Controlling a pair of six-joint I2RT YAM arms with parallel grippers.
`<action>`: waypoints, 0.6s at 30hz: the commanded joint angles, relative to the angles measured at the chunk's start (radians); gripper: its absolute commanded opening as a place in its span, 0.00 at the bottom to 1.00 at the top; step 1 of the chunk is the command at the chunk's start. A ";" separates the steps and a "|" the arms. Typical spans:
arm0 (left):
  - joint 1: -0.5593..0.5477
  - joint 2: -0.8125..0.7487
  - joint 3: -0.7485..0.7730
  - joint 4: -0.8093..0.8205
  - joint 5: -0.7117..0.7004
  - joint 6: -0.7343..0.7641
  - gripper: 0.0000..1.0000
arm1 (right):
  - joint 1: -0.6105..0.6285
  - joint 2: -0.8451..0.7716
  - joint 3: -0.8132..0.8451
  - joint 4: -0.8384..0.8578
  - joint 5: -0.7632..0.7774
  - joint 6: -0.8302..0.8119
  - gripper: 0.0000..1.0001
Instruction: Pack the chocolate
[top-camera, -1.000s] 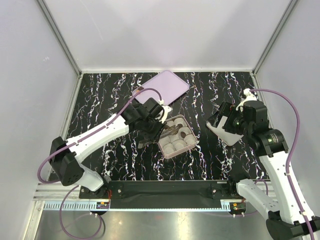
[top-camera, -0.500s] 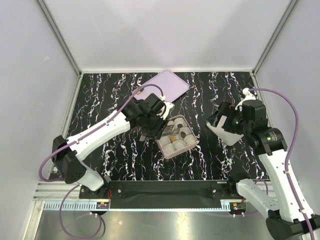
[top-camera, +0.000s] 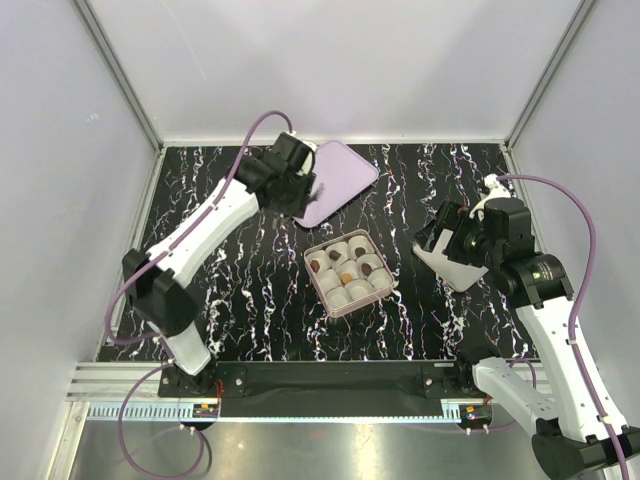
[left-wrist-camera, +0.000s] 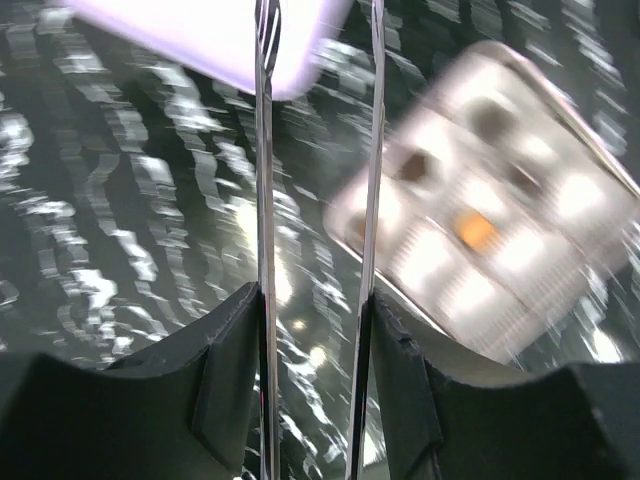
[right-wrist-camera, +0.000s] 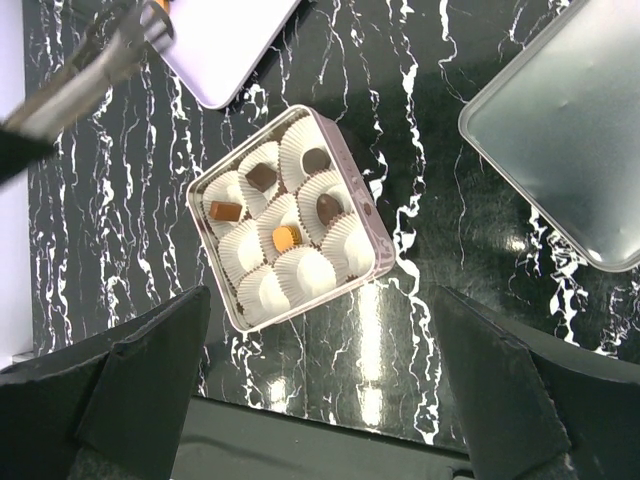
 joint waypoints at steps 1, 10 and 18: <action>0.089 0.072 0.096 0.038 -0.124 -0.014 0.49 | -0.002 -0.001 0.010 0.053 -0.009 0.004 1.00; 0.228 0.293 0.228 0.112 -0.124 -0.045 0.49 | -0.001 0.000 0.002 0.062 -0.024 0.000 1.00; 0.258 0.408 0.296 0.152 -0.104 -0.016 0.49 | -0.001 0.008 0.005 0.062 -0.010 -0.010 1.00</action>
